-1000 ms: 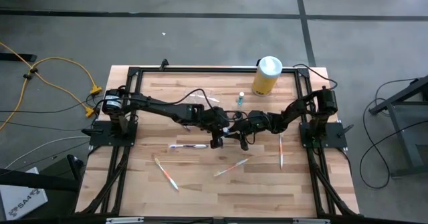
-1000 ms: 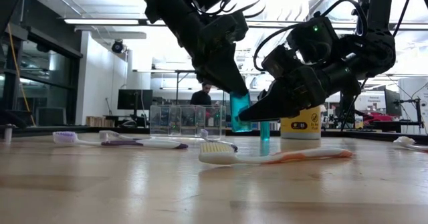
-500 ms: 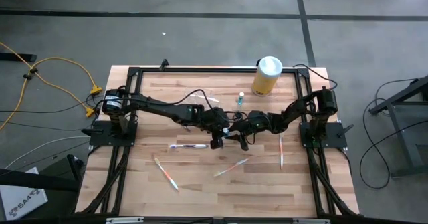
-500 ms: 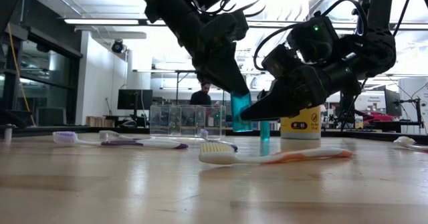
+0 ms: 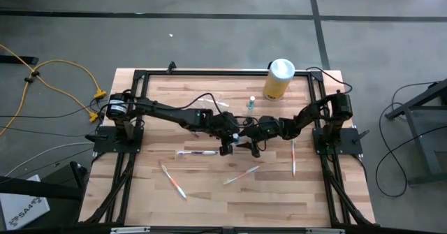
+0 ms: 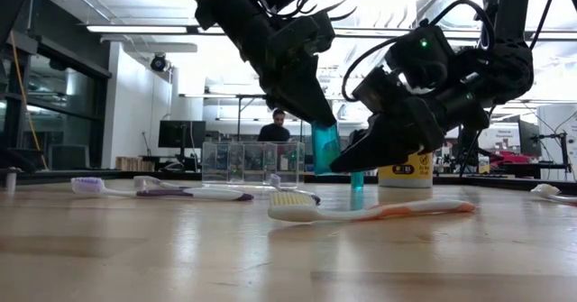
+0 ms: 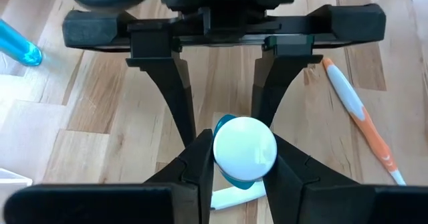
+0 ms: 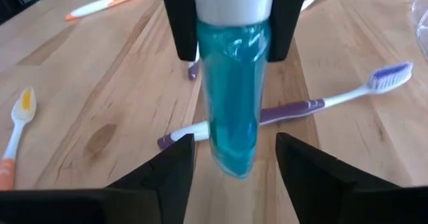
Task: Pick & Place toothbrushing station
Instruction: Put the bottom blue mouthwash into the transparent organizer
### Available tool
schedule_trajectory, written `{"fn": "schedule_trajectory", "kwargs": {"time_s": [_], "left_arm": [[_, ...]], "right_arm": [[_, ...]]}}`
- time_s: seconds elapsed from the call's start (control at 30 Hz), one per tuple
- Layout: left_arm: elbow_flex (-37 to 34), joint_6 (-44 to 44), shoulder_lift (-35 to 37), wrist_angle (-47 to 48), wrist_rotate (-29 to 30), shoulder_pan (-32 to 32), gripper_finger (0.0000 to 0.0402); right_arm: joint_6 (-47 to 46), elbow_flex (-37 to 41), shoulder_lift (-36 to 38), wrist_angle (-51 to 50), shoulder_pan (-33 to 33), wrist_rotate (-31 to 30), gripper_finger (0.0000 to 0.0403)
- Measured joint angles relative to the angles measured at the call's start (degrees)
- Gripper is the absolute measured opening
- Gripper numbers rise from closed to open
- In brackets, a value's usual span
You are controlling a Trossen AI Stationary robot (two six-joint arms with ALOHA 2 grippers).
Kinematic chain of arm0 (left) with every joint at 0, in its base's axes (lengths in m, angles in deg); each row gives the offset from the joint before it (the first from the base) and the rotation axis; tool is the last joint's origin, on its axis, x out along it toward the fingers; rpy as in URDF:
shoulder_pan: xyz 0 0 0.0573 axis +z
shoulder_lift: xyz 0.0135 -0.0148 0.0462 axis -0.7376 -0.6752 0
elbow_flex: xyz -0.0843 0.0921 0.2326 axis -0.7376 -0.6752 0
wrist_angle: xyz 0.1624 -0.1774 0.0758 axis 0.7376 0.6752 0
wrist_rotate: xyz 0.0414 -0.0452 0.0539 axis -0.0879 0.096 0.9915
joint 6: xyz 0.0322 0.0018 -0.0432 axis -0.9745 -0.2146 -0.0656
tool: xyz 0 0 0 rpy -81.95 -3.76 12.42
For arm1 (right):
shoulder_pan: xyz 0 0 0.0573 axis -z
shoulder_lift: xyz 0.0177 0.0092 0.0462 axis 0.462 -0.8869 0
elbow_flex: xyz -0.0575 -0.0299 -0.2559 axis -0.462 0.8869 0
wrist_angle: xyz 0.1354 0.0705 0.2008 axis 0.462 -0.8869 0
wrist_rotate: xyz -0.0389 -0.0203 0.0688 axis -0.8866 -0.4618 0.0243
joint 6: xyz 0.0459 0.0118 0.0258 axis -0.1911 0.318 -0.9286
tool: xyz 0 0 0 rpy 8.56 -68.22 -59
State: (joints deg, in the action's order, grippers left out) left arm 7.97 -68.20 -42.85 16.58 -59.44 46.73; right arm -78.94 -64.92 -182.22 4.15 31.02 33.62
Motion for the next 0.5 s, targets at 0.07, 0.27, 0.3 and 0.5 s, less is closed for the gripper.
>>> {"fn": "schedule_trajectory", "kwargs": {"time_s": [0.07,0.27,0.3,0.5], "left_arm": [[0.0,-0.2,0.13,0.23,0.0,0.01,0.0089],[0.0,-0.26,2.45,4.02,1.93,0.86,0.0089],[0.0,-0.28,3.24,5.41,2.78,1.08,0.0089],[0.0,-2.77,7.56,9.11,6.93,2.15,0.0089]], "right_arm": [[0.23,0.0,0.0,-0.02,0.0,0.0,0.0205],[1.51,0.02,1.16,-2.06,0.18,-0.25,0.0205],[1.51,0.02,1.93,-3.2,0.33,-0.5,0.0205],[1.51,0.02,8.01,-10.65,1.54,-1.51,0.0205]]}}
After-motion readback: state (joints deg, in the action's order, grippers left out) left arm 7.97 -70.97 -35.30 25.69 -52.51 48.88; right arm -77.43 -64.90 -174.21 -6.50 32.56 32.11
